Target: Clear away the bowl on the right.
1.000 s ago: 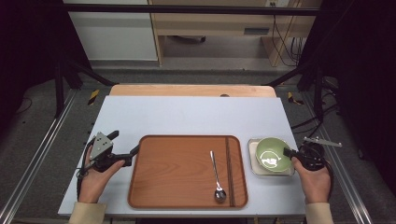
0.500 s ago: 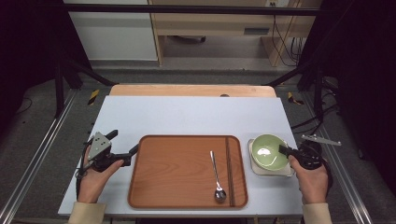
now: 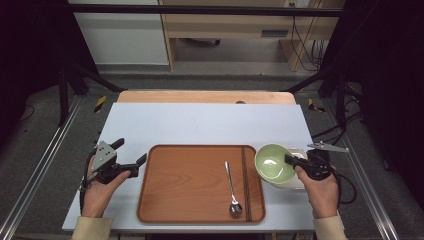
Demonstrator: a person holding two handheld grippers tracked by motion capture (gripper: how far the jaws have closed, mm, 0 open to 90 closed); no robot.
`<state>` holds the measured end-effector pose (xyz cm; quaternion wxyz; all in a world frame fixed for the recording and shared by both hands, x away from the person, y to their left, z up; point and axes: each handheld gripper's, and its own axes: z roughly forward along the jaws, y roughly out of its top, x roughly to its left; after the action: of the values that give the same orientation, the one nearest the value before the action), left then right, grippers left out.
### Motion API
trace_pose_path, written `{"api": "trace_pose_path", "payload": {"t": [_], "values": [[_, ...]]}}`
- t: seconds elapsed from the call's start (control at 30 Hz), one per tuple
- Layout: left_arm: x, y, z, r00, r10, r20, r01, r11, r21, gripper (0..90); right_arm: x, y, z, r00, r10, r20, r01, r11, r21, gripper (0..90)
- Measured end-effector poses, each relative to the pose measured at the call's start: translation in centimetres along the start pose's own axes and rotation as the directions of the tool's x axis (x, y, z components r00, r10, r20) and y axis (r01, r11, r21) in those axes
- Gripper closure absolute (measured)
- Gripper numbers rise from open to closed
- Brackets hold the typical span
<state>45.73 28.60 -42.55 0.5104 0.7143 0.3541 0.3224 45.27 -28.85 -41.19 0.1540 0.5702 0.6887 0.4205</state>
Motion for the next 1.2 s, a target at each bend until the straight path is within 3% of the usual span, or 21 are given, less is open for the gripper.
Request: {"api": "trace_pose_path", "payload": {"t": [0.6,0.93,1.2], "values": [[0.3,0.1,-0.3,0.9999,-0.002,-0.011,0.002,0.9999,-0.016,4.4,4.8,0.4,1.8,0.9934,-0.066,-0.094,0.067,0.998,0.008,83.6],[0.8,0.3,-1.0,0.9995,-0.004,-0.03,0.003,0.9997,-0.026,4.2,8.3,1.9,3.4,0.9802,-0.13,-0.15,0.134,0.991,0.017,83.7],[1.0,0.2,-0.9,0.9992,-0.011,-0.037,0.01,0.9994,-0.032,4.1,10.1,2.4,5.0,0.9716,-0.138,-0.192,0.145,0.989,0.021,83.7]]}}
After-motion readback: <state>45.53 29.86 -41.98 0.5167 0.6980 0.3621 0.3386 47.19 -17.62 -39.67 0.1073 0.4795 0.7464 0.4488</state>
